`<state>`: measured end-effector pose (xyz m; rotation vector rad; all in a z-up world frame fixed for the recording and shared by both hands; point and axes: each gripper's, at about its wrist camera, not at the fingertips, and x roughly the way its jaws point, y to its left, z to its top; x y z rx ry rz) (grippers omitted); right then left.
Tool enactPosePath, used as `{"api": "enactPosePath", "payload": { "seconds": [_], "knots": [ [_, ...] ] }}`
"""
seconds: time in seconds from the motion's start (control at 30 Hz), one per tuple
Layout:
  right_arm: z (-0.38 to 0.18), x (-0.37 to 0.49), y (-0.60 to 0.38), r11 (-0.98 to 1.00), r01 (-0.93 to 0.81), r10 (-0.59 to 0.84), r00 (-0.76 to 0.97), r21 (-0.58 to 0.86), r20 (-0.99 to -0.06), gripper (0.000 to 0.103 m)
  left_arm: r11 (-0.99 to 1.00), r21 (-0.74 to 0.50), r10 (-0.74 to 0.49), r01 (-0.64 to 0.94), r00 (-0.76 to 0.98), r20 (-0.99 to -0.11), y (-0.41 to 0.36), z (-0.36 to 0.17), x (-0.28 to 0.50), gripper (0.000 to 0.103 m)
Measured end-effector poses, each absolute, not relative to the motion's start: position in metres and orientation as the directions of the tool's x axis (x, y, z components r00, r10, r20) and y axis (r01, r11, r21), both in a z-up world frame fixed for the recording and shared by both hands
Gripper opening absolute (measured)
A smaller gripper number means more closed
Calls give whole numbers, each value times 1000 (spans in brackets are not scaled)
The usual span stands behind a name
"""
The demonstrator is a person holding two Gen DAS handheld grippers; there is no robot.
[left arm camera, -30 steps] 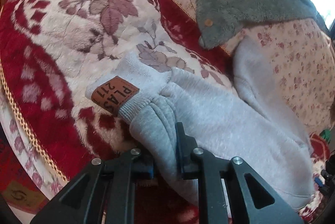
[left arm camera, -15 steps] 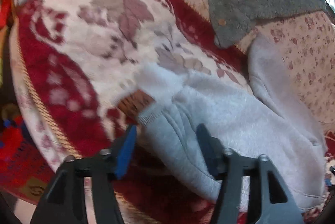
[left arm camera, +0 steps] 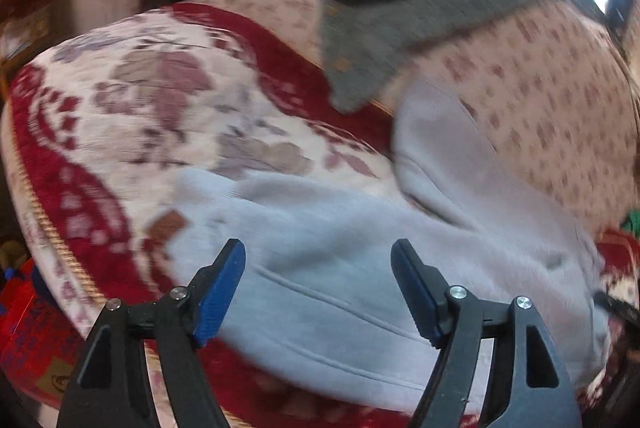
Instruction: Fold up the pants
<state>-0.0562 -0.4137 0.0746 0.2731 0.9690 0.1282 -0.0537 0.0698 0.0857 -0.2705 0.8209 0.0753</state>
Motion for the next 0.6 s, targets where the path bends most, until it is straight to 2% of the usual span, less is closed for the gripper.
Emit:
{"api": "enactPosePath", "payload": {
  "seconds": [0.13,0.17,0.3,0.47,0.53,0.6],
  "knots": [
    [48,-27,-371,1000,-23,27,517,18,-856,91,979,-192,-106,-71,624,-774,30,61,-47,75],
    [41,-22,-370,1000,-16,2,504,-7,-864,91,982,-182,-115,-53,598,-793,21,51,-45,75],
    [36,-16,-388,995,27,69,473,93,-878,92,990,-137,-101,-26,543,-834,8,31,-42,75],
    [73,-5,-419,981,-9,169,528,193,-832,92,985,-172,-140,0,582,-801,11,53,-18,76],
    [83,10,-432,986,-23,150,554,165,-819,93,977,-212,-171,9,623,-763,13,71,3,92],
    [87,25,-441,995,-23,93,578,98,-810,93,964,-263,-229,46,645,-729,11,85,30,95]
  ]
}}
